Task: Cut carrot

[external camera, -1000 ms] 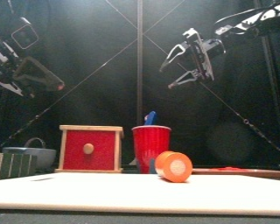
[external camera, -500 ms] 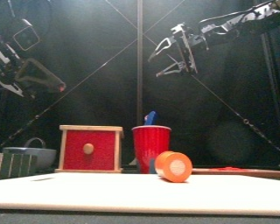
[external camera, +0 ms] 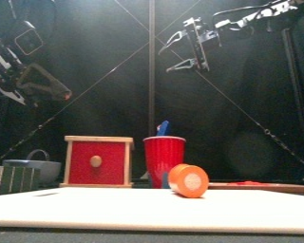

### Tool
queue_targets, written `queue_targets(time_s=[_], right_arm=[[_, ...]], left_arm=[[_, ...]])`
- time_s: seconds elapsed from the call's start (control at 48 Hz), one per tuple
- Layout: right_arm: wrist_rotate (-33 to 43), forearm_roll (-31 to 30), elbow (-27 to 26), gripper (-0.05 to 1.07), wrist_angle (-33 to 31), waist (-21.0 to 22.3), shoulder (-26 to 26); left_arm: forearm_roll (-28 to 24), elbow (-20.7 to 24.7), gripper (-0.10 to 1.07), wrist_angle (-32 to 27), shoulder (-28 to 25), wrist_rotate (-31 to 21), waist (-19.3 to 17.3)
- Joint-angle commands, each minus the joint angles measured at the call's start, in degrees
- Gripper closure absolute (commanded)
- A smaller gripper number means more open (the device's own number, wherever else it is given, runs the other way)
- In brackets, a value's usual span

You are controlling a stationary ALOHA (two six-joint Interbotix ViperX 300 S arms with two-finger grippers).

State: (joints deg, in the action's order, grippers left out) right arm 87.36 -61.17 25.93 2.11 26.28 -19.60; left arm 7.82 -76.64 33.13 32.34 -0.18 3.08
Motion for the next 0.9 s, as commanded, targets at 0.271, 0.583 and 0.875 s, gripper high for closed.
queue_targets(time_s=[0.271,0.583,0.875], right_arm=[[0.3,5.0,-6.0,0.06,0.4,0.8,-0.2],[0.4,6.1,-3.4,0.06,3.2,-0.1,-0.6],[3.7,27.0,1.9,0.06,5.7,-4.2,-4.4]], left_arm=[[0.1,0.5,0.69,0.2,-0.1,0.0,-0.1],[0.1,0.3,0.69,0.2,-0.1,0.0,-0.1],[1.1,0.1,0.69,-1.6,-0.1,0.0,-0.2]])
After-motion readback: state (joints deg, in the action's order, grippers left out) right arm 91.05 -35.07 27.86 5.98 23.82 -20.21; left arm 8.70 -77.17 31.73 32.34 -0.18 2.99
